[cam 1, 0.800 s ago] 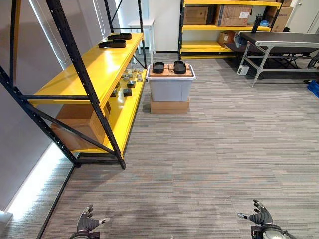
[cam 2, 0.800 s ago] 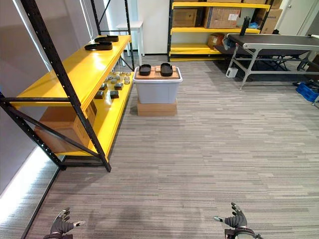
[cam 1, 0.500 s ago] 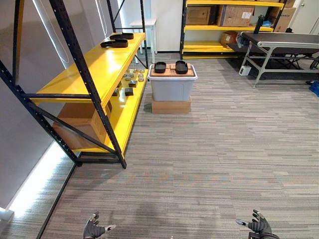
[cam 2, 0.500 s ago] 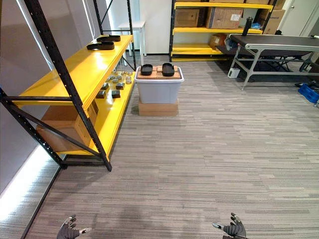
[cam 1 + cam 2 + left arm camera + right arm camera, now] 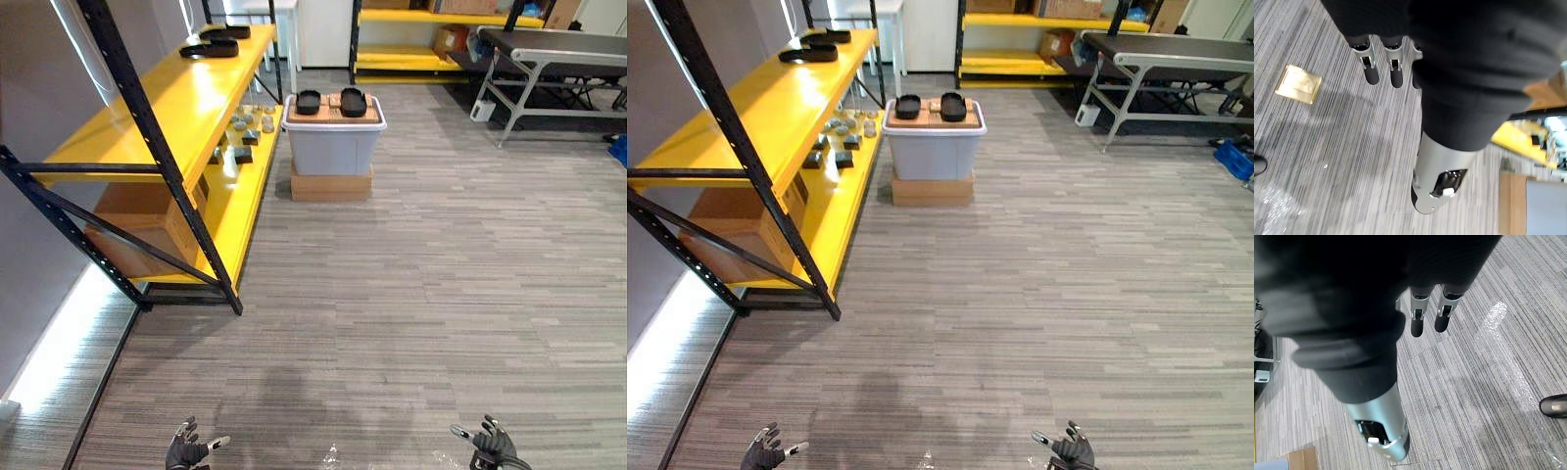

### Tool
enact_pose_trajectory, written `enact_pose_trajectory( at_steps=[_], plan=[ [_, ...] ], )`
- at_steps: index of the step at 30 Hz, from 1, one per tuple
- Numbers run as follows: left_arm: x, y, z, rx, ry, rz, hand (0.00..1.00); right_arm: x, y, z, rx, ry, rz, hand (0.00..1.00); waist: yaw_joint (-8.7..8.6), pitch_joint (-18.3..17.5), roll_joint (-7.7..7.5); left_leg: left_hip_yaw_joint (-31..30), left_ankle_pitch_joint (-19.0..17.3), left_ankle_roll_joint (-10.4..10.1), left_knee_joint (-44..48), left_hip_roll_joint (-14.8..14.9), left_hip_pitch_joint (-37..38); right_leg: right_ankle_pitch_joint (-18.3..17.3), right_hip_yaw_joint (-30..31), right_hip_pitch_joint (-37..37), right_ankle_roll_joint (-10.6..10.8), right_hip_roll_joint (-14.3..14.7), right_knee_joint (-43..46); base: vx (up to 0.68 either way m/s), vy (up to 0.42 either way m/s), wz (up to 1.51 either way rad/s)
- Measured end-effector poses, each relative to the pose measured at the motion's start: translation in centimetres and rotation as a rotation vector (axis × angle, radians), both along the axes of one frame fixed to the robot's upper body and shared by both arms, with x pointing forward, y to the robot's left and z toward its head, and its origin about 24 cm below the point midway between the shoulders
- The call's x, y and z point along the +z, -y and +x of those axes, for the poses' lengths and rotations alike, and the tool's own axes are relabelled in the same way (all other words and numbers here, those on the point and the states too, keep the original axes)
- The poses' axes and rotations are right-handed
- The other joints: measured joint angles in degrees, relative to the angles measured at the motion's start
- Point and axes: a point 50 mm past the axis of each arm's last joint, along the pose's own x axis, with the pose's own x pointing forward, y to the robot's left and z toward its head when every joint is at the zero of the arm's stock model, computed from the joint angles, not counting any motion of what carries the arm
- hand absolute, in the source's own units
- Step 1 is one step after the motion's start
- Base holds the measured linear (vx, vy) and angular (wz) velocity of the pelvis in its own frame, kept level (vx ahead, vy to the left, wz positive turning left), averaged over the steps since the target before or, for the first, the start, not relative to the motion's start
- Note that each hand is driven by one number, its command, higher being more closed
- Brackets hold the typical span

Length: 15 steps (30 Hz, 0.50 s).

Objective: Walk over and take plastic housings, then place them on the shelf

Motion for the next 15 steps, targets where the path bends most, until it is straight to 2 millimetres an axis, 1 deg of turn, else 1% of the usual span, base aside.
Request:
enact_pose_trajectory(
  at_steps=[1, 2, 3, 4, 5, 6, 7, 8, 9, 10, 11, 12, 13, 14, 15],
  plan=[
    [0.1, 0.2, 0.4, -0.008, 0.007, -0.003, 0.0, 0.1, -0.1, 0.2, 0.002, 0.005, 0.002, 0.0, 0.0, 0.58, 0.04, 0.07, -0.37, 0.22, 0.59, 0.15, -0.01, -1.39, -0.02, -1.66, 0.85, -0.47, 3.95, 0.03, 0.047, -0.03],
    [0.2, 0.4, 0.8, -0.018, 0.017, -0.007, 0.0, 0.1, -0.2, 0.5, 0.003, 0.01, 0.005, 0.0, 0.05, 1.34, 0.06, 0.16, -0.84, 0.35, 1.48, 0.28, 0.0, -3.13, -0.25, -4.55, 2.36, -1.44, 10.87, 0.04, 0.075, -0.04],
    [0.3, 0.6, 1.3, -0.029, 0.027, -0.007, 0.0, 0.1, -0.5, 0.8, 0.008, 0.017, 0.01, 0.0, 0.1, 2.06, -0.11, 0.27, -2.1, 0.86, 2.67, 0.34, 0.06, -4.42, -1.25, -10.23, 2.59, -3.51, 23.59, 0.03, 0.085, -0.06],
    [0.4, 0.6, 1.5, -0.031, 0.033, -0.007, 0.0, 0.1, -0.7, 0.8, 0.008, 0.017, 0.013, 0.0, 0.16, 2.31, -0.02, 0.2, -2.63, 1.01, 2.9, 0.25, 0.34, -4.45, -2.17, -12.41, 2.52, -4.71, 28.48, 0.06, 0.088, -0.03],
    [0.4, 0.6, 1.5, -0.037, 0.031, -0.002, 0.0, 0.0, -0.8, 0.8, 0.007, 0.014, 0.016, 0.0, 0.0, 2.94, -0.21, 0.02, -2.92, 1.45, 2.87, -0.21, 1.4, -5.78, -4.2, -14.84, 2.02, -7.1, 34.49, 0.09, 0.066, -0.01],
    [0.4, 0.6, 1.5, -0.05, 0.026, 0.003, 0.0, -0.2, -0.9, 0.5, 0.009, 0.0, 0.019, 0.0, -0.11, 3.7, -0.28, -0.09, -3.95, 1.34, 2.58, -0.27, 3.25, -7.57, -6.57, -15.89, 2.19, -8.93, 36.78, 0.12, 0.042, -0.01],
    [0.4, 0.6, 1.5, -0.051, 0.025, 0.006, 0.0, -0.3, -1.1, 0.4, 0.02, -0.006, 0.019, 0.0, -0.11, 3.75, -0.2, -0.08, -4.65, 1.06, 2.76, -0.07, 3.57, -7.82, -7.23, -16.59, 2.14, -9.1, 35.98, 0.14, -0.026, -0.05],
    [0.5, 0.5, 1.8, -0.049, 0.032, 0.014, 0.0, -0.4, -1.5, 0.6, 0.045, -0.01, 0.021, 0.0, -0.3, 3.92, -0.03, -0.05, -5.82, 0.68, 3.21, 0.88, 3.67, -7.84, -7.92, -18.15, 2.01, -8.29, 31.54, 0.18, -0.103, -0.03],
    [0.9, 0.3, 2.6, -0.047, 0.048, 0.025, 0.0, -0.4, -1.9, 0.8, 0.06, -0.009, 0.026, 0.0, -0.62, 4.66, 0.28, -0.1, -6.67, 0.0, 3.36, 2.5, 3.93, -6.92, -7.82, -19.26, 1.43, -5.98, 23.47, 0.2, -0.137, 0.02],
    [1.0, 0.2, 3.0, -0.045, 0.057, 0.023, 0.0, -0.4, -2.1, 0.9, 0.06, -0.007, 0.029, 0.0, -0.76, 5.11, 0.49, -0.2, -7.05, -0.34, 3.33, 3.38, 4.26, -5.66, -7.78, -19.66, 0.88, -4.88, 19.01, 0.26, -0.195, 0.09],
    [1.2, 0.2, 3.8, -0.04, 0.068, 0.02, 0.0, -0.5, -2.1, 0.8, 0.059, -0.009, 0.03, 0.0, -1.01, 5.51, 0.34, -0.3, -8.11, -1.68, 3.31, 4.66, 4.89, -1.93, -7.71, -20.87, 1.06, -3.53, 10.63, 0.34, -0.24, 0.15],
    [1.3, 0.2, 4.3, -0.04, 0.071, 0.02, 0.0, -0.5, -2.0, 0.7, 0.055, -0.01, 0.028, 0.0, -1.35, 5.92, -0.28, -0.43, -9.27, -3.32, 3.26, 5.27, 6.21, 1.54, -7.39, -21.99, 1.24, -3.57, 4.95, 0.38, -0.263, 0.19],
    [1.2, 0.2, 4.3, -0.04, 0.067, 0.02, 0.0, -0.5, -2.0, 0.6, 0.053, -0.013, 0.027, 0.0, -1.74, 5.96, -0.53, -0.61, -10.13, -4.02, 3.25, 5.58, 6.97, 2.43, -7.25, -22.51, 0.97, -3.91, 4.11, 0.48, -0.311, 0.35],
    [0.8, 0.4, 3.8, -0.042, 0.049, 0.013, 0.0, -0.7, -1.8, 0.0, 0.048, -0.027, 0.024, 0.0, -2.86, 5.71, -0.07, -0.99, -11.74, -5.43, 3.45, 7.45, 9.18, 4.33, -7.46, -23.12, -0.85, -3.9, 7.2, 0.59, -0.324, 0.42],
    [0.7, 0.5, 3.6, -0.053, 0.04, 0.017, 0.0, -1.0, -2.0, -0.7, 0.042, -0.045, 0.034, 0.0, -3.08, 5.5, -0.07, -1.32, -12.52, -6.72, 9.47, 9.37, 8.23, 6.02, -7.6, -23.97, -3.44, -3.7, 12.71, 0.78, -0.433, 0.41]
  ],
)
